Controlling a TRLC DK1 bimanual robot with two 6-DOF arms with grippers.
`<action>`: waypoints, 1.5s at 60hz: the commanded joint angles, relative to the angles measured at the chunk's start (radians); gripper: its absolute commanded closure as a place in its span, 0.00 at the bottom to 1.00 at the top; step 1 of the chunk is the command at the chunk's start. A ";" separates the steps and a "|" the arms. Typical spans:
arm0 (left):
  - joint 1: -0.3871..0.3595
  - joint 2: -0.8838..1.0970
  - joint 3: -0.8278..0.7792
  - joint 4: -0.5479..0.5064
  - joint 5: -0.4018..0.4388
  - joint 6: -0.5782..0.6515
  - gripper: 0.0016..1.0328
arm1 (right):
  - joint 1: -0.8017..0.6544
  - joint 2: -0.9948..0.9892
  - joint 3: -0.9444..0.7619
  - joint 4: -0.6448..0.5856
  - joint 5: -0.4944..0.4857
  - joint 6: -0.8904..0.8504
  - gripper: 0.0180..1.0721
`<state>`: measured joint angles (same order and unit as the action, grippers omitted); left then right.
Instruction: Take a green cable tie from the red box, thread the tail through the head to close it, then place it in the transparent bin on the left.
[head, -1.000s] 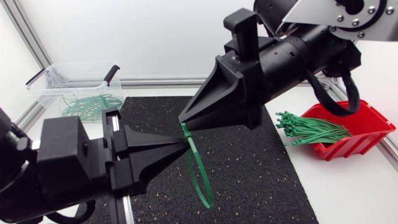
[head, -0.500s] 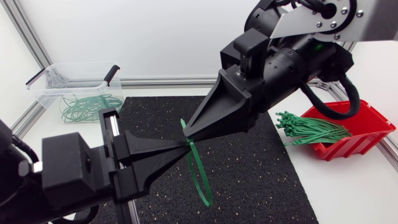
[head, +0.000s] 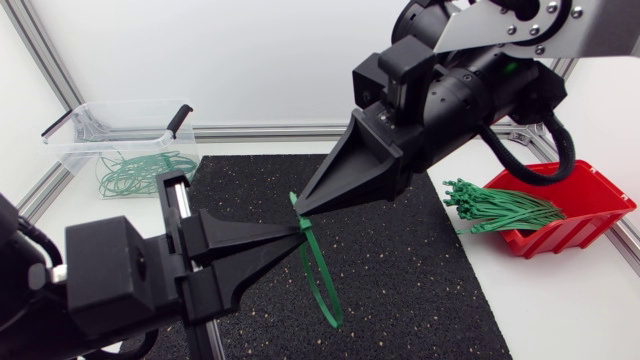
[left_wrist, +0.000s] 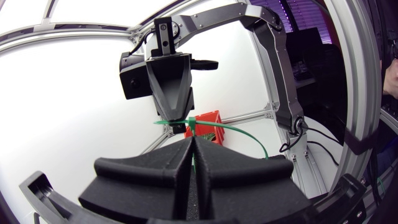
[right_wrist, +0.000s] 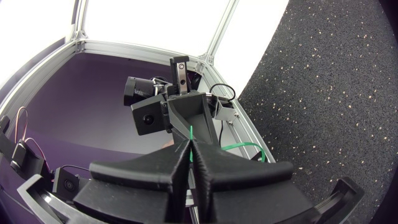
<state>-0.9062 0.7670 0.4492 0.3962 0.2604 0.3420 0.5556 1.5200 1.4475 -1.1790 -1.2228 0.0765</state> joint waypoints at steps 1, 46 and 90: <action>-0.005 0.008 -0.017 0.003 0.000 0.028 0.97 | 0.013 0.020 0.008 -0.013 -0.007 -0.024 0.94; -0.203 0.002 -0.053 0.001 -0.197 0.178 0.97 | 0.017 0.069 0.086 -0.019 -0.017 -0.012 0.95; 0.560 0.155 0.289 -0.533 0.022 -0.112 0.97 | -0.080 -0.147 -0.207 0.191 0.697 -0.156 0.04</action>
<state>-0.4225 0.8944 0.6674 -0.1146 0.2863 0.2489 0.4923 1.4220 1.2697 -1.0149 -0.5697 -0.0826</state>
